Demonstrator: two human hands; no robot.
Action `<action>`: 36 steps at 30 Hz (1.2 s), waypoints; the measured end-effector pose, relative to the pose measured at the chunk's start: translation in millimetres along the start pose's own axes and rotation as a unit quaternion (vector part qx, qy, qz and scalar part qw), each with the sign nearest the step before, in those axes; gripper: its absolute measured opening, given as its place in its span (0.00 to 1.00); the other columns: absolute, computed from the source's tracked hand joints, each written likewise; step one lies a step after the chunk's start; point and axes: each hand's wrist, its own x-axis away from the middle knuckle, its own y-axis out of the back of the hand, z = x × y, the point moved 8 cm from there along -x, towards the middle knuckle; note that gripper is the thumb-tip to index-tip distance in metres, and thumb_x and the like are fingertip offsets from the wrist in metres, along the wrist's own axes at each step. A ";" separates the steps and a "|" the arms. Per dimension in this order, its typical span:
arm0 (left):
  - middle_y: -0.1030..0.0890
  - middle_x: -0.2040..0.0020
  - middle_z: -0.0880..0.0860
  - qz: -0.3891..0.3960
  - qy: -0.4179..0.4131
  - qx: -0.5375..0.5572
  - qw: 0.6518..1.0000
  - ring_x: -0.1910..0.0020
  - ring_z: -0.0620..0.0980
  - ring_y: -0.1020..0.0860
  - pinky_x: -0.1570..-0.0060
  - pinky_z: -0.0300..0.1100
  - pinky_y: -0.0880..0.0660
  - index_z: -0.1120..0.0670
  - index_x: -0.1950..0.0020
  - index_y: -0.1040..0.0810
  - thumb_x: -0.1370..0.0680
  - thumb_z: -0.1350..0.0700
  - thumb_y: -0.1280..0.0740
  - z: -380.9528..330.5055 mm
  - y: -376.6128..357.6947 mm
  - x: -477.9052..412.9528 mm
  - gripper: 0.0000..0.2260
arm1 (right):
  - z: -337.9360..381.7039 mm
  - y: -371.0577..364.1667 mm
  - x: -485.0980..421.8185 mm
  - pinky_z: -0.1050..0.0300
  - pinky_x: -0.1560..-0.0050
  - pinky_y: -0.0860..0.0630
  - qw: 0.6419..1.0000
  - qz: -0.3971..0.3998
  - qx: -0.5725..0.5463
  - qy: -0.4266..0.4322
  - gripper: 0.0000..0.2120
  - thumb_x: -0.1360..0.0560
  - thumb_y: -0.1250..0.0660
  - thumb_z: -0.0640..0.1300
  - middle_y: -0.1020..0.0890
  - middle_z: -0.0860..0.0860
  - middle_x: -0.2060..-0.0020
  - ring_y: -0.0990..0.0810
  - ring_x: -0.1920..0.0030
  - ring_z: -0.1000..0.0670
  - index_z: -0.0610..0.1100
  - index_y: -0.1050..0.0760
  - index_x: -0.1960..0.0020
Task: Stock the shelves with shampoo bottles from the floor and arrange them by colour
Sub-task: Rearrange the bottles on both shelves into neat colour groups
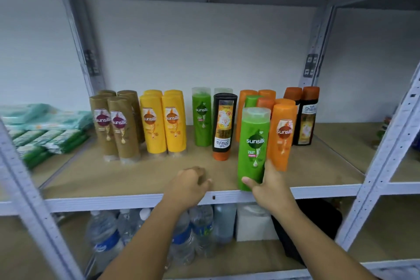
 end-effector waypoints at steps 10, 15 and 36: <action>0.17 0.41 0.54 -0.097 -0.009 0.147 0.984 0.47 0.51 0.18 0.46 0.46 0.21 0.52 0.28 0.27 0.22 0.51 0.29 1.1 5.1 -54.4 0.23 | 21.7 -50.2 -25.5 0.55 0.49 0.26 1.000 -0.006 0.013 0.017 0.22 0.27 0.24 0.49 0.18 0.51 0.47 0.20 0.45 0.47 0.48 0.30 0.39; 0.18 0.43 0.49 -0.076 -0.039 0.165 0.983 0.54 0.49 0.19 0.52 0.43 0.22 0.48 0.27 0.29 0.22 0.53 0.29 -4.9 -0.6 -93.2 0.24 | 12.9 -49.7 -32.6 0.53 0.47 0.24 1.000 -0.006 0.027 0.014 0.23 0.27 0.24 0.52 0.18 0.53 0.45 0.20 0.44 0.48 0.50 0.31 0.38; 0.16 0.40 0.49 -0.057 -0.058 0.097 0.992 0.44 0.47 0.18 0.42 0.44 0.22 0.49 0.30 0.23 0.22 0.50 0.31 5.9 -2.2 -81.5 0.20 | 16.0 -55.3 -32.7 0.56 0.52 0.26 0.998 0.022 0.039 0.040 0.26 0.24 0.28 0.45 0.20 0.54 0.51 0.19 0.48 0.47 0.50 0.35 0.30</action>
